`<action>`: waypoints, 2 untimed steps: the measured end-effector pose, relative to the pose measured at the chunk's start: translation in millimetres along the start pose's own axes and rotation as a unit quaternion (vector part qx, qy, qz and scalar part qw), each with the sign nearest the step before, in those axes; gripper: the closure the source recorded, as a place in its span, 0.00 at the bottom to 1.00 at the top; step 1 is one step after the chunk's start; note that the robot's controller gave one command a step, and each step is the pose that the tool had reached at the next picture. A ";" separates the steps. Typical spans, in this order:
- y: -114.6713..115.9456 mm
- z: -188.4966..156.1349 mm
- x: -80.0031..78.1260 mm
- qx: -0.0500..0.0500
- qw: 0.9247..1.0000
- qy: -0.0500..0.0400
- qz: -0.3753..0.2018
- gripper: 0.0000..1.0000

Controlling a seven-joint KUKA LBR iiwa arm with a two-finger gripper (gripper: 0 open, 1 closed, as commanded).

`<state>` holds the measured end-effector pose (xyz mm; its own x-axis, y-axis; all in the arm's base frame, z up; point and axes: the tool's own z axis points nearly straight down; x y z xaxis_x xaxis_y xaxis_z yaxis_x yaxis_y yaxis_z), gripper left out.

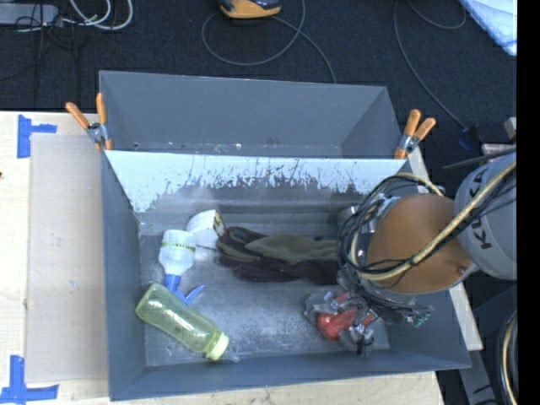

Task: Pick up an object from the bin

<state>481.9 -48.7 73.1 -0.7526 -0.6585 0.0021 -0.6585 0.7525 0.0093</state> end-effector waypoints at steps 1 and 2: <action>0.0 0.0 0.0 0.000 1.000 0.000 0.000 1.00; 0.0 0.0 0.0 0.000 1.000 0.000 -0.001 1.00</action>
Offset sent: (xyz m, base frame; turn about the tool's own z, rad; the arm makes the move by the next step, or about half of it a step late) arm 0.0000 0.0000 0.0000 0.0000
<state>481.9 -48.7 73.1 -0.7515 -0.6597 0.0020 -0.6597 0.7515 0.0091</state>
